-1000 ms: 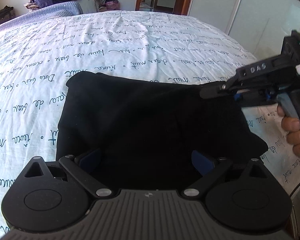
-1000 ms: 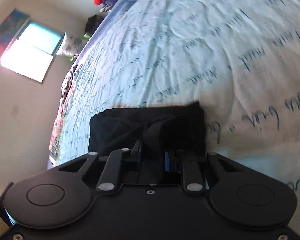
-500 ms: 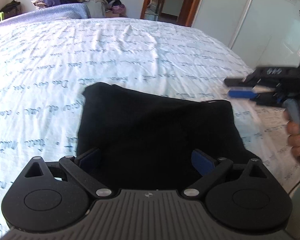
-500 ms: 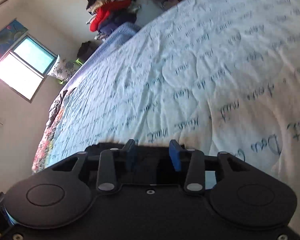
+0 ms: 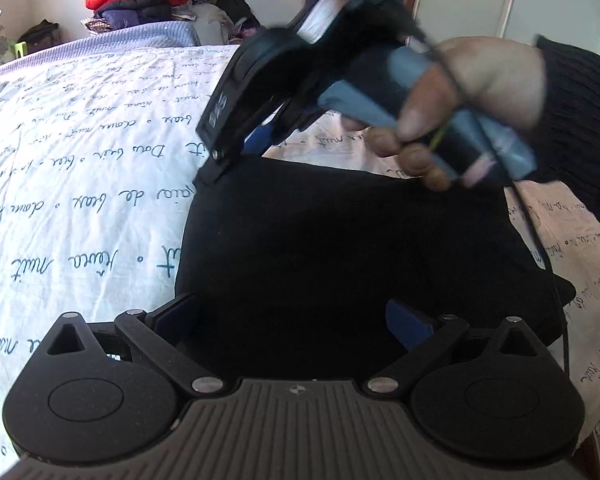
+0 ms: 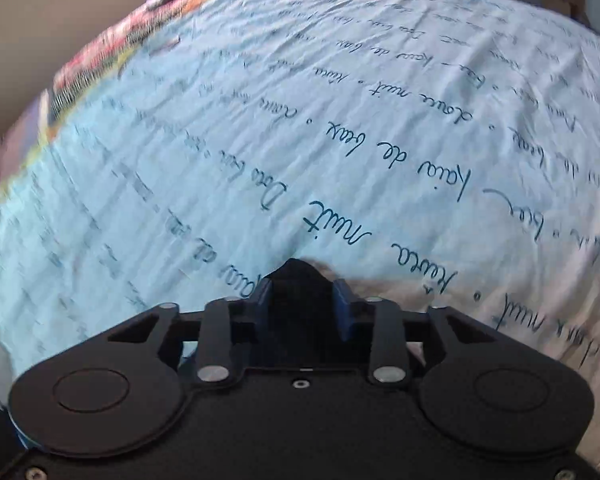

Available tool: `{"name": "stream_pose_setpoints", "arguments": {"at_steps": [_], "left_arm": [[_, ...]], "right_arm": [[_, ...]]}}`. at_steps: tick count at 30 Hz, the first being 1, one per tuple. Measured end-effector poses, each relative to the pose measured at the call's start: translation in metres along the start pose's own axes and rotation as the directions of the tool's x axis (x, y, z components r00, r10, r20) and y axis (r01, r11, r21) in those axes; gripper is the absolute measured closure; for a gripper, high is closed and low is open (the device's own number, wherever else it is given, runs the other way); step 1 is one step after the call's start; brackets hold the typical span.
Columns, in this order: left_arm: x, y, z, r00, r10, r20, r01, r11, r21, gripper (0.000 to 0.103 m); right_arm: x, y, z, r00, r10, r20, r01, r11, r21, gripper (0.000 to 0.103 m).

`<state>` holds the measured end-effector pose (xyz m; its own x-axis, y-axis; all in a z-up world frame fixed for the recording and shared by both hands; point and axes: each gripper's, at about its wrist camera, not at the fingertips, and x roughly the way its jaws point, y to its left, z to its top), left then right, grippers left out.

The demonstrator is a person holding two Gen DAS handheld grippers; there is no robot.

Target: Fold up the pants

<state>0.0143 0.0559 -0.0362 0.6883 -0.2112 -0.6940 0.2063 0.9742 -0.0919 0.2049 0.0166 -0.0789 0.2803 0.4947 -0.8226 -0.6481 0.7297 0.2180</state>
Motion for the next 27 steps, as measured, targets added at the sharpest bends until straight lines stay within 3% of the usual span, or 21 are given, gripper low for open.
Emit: {"name": "stream_pose_setpoints", "arguments": {"at_steps": [2,3,5,7,10,11,12,13,15,17,19,20,21,22,23,24,26,27], "left_arm": [[-0.001,0.000,-0.004,1.000,0.003,0.014,-0.003,1.000,0.001,0.000],[-0.002,0.000,-0.004,1.000,0.000,0.012,0.000,1.000,-0.003,0.000],[-0.003,0.000,-0.005,1.000,-0.002,0.010,0.002,1.000,-0.007,0.000],[-0.006,0.002,-0.005,1.000,-0.008,0.007,0.008,1.000,-0.009,0.000],[-0.011,0.009,-0.001,1.000,-0.014,-0.002,0.014,0.999,-0.040,0.003],[-0.012,0.012,0.003,1.000,-0.012,-0.009,0.011,0.998,-0.054,0.004],[-0.015,0.015,0.007,1.000,-0.017,-0.016,0.016,0.998,-0.068,0.004],[-0.017,0.018,0.011,0.999,-0.028,-0.015,0.027,0.997,-0.077,0.004],[-0.023,0.022,0.019,0.999,-0.040,0.013,0.041,0.996,-0.079,0.004],[-0.022,0.018,0.024,0.998,-0.048,0.030,0.050,0.997,-0.052,0.002],[-0.010,0.010,0.023,0.998,-0.062,-0.016,0.062,0.998,-0.020,0.002],[-0.001,0.006,0.019,0.996,-0.066,-0.054,0.066,0.998,-0.003,0.001],[0.005,0.002,0.014,0.998,-0.039,-0.057,0.040,0.999,0.028,0.001],[0.004,-0.002,0.011,0.999,-0.013,-0.038,0.015,0.998,0.058,0.001],[0.000,-0.005,0.012,0.999,-0.005,-0.034,0.008,0.997,0.073,0.003],[-0.006,-0.005,0.014,0.999,-0.011,-0.038,0.013,0.998,0.065,0.004],[-0.016,0.000,0.020,0.999,-0.046,-0.021,0.047,0.999,0.024,0.002],[-0.020,0.001,0.024,0.999,-0.054,-0.005,0.054,0.999,0.007,0.002]], "right_arm": [[0.010,-0.013,0.008,1.000,-0.006,-0.004,0.006,1.000,0.021,0.086],[0.011,-0.025,0.013,1.000,0.004,0.003,-0.005,0.997,0.077,0.100],[0.012,-0.044,0.019,0.997,-0.079,0.013,0.076,0.987,0.138,0.103],[0.002,-0.056,0.017,0.999,-0.021,0.038,0.011,0.972,0.236,0.102],[-0.047,-0.052,-0.005,0.978,0.087,0.187,-0.137,0.952,0.274,0.099],[-0.067,-0.050,-0.017,0.962,0.127,0.243,-0.196,0.937,0.288,0.097],[-0.084,-0.048,-0.031,0.942,0.170,0.290,-0.258,0.920,0.297,0.086],[-0.099,-0.045,-0.046,0.925,0.198,0.324,-0.299,0.905,0.301,0.066],[-0.119,-0.037,-0.077,0.908,0.182,0.378,-0.310,0.897,0.314,0.043],[-0.123,-0.037,-0.108,0.902,0.206,0.380,-0.345,0.873,0.345,0.042],[-0.109,-0.039,-0.129,0.924,0.187,0.334,-0.313,0.871,0.378,0.043],[-0.096,-0.041,-0.136,0.951,0.129,0.282,-0.237,0.888,0.395,0.049],[-0.087,-0.047,-0.141,0.969,0.061,0.241,-0.157,0.903,0.400,0.081],[-0.082,-0.055,-0.147,0.972,0.020,0.232,-0.119,0.899,0.422,0.100],[-0.088,-0.066,-0.152,0.968,0.023,0.249,-0.143,0.867,0.478,0.099],[-0.097,-0.071,-0.157,0.960,0.029,0.278,-0.174,0.841,0.512,0.094],[-0.127,-0.071,-0.168,0.931,0.003,0.365,-0.199,0.843,0.500,0.062],[-0.140,-0.066,-0.174,0.916,-0.004,0.400,-0.210,0.845,0.491,0.033]]}}
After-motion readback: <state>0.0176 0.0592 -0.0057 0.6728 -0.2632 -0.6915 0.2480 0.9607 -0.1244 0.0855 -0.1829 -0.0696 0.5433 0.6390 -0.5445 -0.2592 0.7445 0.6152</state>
